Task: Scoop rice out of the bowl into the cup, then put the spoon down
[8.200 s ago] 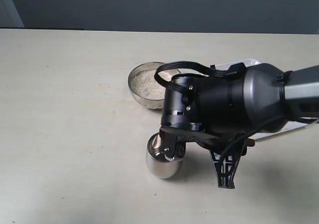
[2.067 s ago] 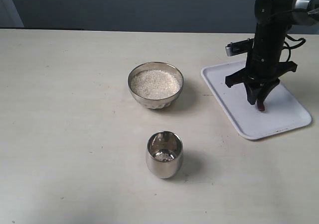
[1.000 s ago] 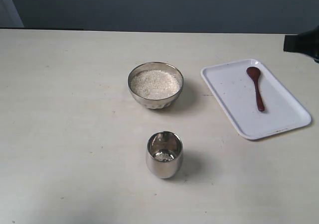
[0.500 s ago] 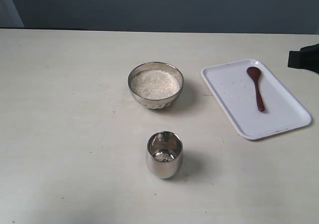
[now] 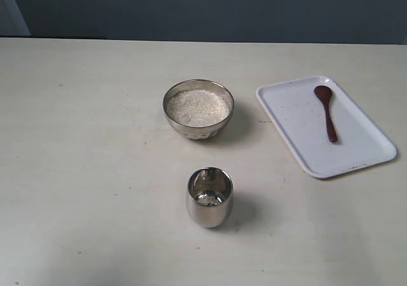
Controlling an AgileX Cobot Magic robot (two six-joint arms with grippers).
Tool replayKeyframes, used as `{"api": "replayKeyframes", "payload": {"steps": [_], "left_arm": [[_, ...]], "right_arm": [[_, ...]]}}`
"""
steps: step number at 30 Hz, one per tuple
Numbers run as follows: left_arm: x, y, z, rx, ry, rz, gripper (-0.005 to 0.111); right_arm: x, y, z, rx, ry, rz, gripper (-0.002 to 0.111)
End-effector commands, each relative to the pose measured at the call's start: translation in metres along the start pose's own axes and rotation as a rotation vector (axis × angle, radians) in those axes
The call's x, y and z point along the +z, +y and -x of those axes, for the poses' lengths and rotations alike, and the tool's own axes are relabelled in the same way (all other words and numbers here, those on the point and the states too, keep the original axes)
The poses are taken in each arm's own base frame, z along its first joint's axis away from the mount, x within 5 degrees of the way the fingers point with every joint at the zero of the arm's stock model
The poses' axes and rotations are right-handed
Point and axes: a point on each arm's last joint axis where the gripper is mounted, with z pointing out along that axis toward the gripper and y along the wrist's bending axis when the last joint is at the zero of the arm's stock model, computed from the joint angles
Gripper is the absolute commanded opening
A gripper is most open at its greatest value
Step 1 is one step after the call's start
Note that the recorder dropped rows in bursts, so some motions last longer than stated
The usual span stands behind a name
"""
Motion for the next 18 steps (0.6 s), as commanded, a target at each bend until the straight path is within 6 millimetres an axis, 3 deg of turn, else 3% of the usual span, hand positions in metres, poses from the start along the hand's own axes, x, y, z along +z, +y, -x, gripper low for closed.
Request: {"api": "replayKeyframes", "payload": {"steps": [1,18], "left_arm": [[-0.001,0.000,0.002,-0.007,-0.016,-0.002,0.000],[-0.001,0.000,0.002,-0.007,-0.016,-0.002,0.000]], "right_arm": [[-0.009,-0.016,-0.022,0.035,-0.066,-0.120,-0.001],[-0.031,-0.034,-0.133,0.081,-0.158,-0.351,-0.001]]}}
